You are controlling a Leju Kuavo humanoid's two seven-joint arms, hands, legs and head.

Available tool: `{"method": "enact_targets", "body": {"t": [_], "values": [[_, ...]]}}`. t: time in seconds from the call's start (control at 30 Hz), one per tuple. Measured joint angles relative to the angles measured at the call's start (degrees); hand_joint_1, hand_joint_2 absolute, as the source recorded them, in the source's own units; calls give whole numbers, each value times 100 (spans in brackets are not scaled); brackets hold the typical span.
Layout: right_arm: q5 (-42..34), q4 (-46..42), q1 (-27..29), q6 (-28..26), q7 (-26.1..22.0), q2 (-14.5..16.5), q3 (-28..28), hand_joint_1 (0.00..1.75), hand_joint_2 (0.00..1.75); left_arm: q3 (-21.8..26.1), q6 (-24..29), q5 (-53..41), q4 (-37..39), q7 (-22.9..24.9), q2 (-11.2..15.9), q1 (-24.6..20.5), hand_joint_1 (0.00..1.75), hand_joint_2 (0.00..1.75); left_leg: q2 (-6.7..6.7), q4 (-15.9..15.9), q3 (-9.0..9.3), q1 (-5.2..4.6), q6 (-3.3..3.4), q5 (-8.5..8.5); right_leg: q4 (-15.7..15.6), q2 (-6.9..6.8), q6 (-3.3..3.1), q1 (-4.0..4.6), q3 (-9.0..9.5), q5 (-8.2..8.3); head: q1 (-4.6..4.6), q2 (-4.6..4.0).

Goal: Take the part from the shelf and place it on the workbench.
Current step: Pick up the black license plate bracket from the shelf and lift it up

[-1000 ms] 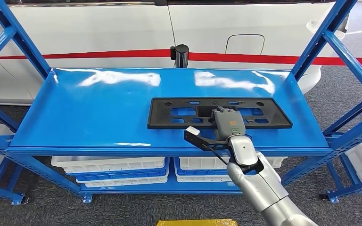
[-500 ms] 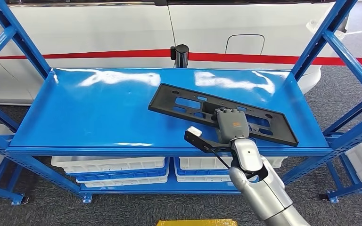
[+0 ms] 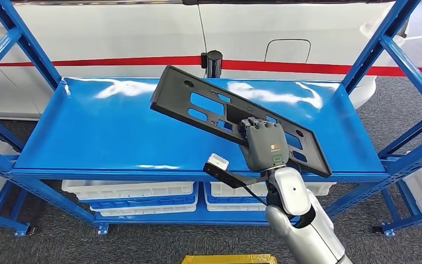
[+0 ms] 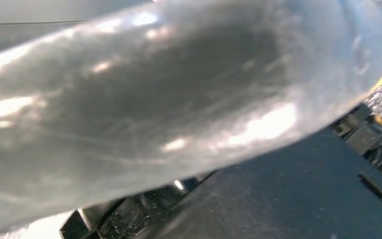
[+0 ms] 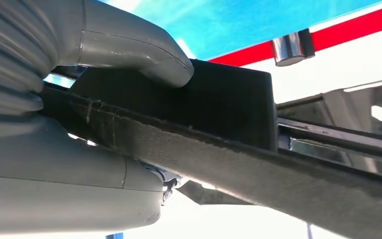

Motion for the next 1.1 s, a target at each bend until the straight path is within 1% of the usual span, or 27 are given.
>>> {"method": "enact_targets", "body": {"t": [0.03,0.07,0.1,0.13,0.17,0.23,0.27,0.3,0.33,0.4,0.43,0.47,0.5,0.53,0.6,0.63,0.67,0.73,0.8,0.83,0.87,0.93,0.97,1.0,1.03,1.07,1.1], "values": [[37,-63,31,-4,-13,-19,54,175,175,56,-17,-69,-13,7,-1,14,0,0,-5,2,0,17,-18,7,-262,-1,81,-27,98,170,1,0],[62,-124,54,-9,-25,-37,105,175,175,109,-35,-132,-28,11,0,22,0,0,-9,6,-4,29,-49,13,-670,-4,160,-58,263,362,3,0],[77,-180,68,-14,-31,-56,155,175,175,161,-48,-185,-39,14,3,23,0,0,-16,11,-21,31,-91,22,-1033,13,202,-68,431,517,10,0],[85,-238,83,-19,-35,-70,206,175,175,209,-56,-222,-51,17,4,23,0,0,-22,18,-39,26,-140,37,-1296,33,201,-68,542,621,10,0],[90,-286,99,-23,-40,-84,247,175,175,249,-60,-247,-60,19,5,25,0,0,-31,24,-62,15,-193,58,-1428,52,166,-59,589,662,9,0],[96,-367,134,-28,-51,-106,311,175,175,314,-66,-278,-68,25,5,36,0,0,-52,16,-95,15,-288,115,-1435,72,40,-36,540,690,3,0],[102,-401,141,-31,-59,-119,334,175,175,344,-70,-299,-69,25,5,46,0,0,-55,27,-121,26,-325,106,-1440,64,-19,-46,512,710,1,0],[110,-442,145,-37,-68,-130,358,175,175,376,-77,-323,-72,25,7,58,0,0,-44,106,-165,38,-354,19,-1446,57,-86,-55,480,744,-4,0],[120,-486,146,-49,-82,-143,382,175,175,408,-84,-353,-77,23,7,69,0,0,-29,294,-244,46,-374,-148,-1455,48,-151,-66,446,779,-14,0],[138,-569,167,-82,-109,-172,423,175,175,470,-104,-406,-90,18,6,82,0,0,2,981,-484,53,-402,-633,-1453,28,-251,-46,371,838,-28,0],[146,-600,183,-94,-120,-186,442,175,175,499,-117,-425,-96,16,5,85,0,0,3,1337,-590,55,-411,-816,-1451,17,-278,-27,333,864,-28,0],[152,-622,202,-102,-126,-200,460,175,175,526,-128,-439,-98,15,4,88,0,0,3,1564,-628,55,-414,-902,-1449,8,-292,-10,297,890,-26,0],[155,-642,218,-103,-129,-212,475,175,175,546,-136,-450,-99,14,3,91,0,0,4,1590,-567,55,-410,-879,-1446,2,-294,2,264,915,-26,0],[160,-661,229,-106,-134,-225,493,175,175,564,-142,-464,-102,13,2,93,0,0,5,1375,-380,56,-400,-762,-1444,0,-283,9,237,940,-26,0],[176,-717,239,-127,-151,-254,529,175,175,607,-154,-511,-110,7,1,90,0,0,3,581,171,52,-372,-519,-1437,0,-245,22,200,989,-27,0],[188,-753,238,-146,-161,-269,547,175,175,637,-163,-546,-115,2,-1,86,0,0,-5,259,375,40,-348,-443,-1436,-2,-214,29,189,1016,-22,0],[197,-792,238,-171,-171,-285,560,175,175,663,-176,-585,-118,-3,-5,82,0,0,-14,79,472,22,-326,-421,-1434,-4,-179,37,181,1045,-22,0],[212,-870,242,-216,-180,-318,586,175,175,714,-200,-660,-121,-7,-10,87,0,0,-26,30,444,-24,-262,-377,-1449,-7,-88,34,166,1112,-18,0],[219,-938,250,-249,-184,-369,614,175,175,763,-228,-725,-122,-11,-13,91,0,0,-8,-2,366,-25,-156,-283,-1400,-6,-35,22,90,1069,-19,0],[219,-967,254,-259,-185,-396,627,175,175,792,-239,-749,-123,-15,-14,90,0,0,2,-18,305,-17,-94,-219,-1260,-4,-46,25,10,934,-14,0],[220,-989,255,-269,-187,-423,642,175,175,815,-249,-765,-125,-20,-16,87,0,0,12,-27,230,-11,-46,-152,-992,-4,-75,24,-110,722,-5,0],[220,-1017,262,-277,-189,-458,673,175,175,841,-255,-778,-127,-25,-20,88,0,0,20,-22,59,-24,0,-29,-255,-3,-112,29,-350,286,8,0],[220,-1023,268,-278,-189,-473,688,175,175,845,-257,-779,-128,-25,-21,90,0,0,24,-20,-29,-30,3,34,35,-3,-90,30,-405,180,8,0],[220,-1027,273,-278,-189,-484,698,175,175,848,-257,-780,-128,-25,-22,91,0,0,27,-19,-111,-34,2,95,142,-3,-46,30,-366,179,7,0],[220,-1030,277,-279,-189,-493,706,175,175,850,-257,-780,-128,-25,-24,91,0,0,28,-18,-186,-37,-4,154,41,-4,7,30,-224,261,7,0],[220,-1034,279,-279,-189,-503,709,175,175,854,-257,-780,-128,-25,-26,91,0,0,26,-18,-256,-38,-15,214,-267,-4,47,34,30,380,8,0],[220,-1044,277,-280,-189,-510,710,175,175,859,-257,-780,-131,-25,-30,91,0,0,23,-16,-310,-40,-31,268,-686,-5,54,43,334,460,8,0]]}}
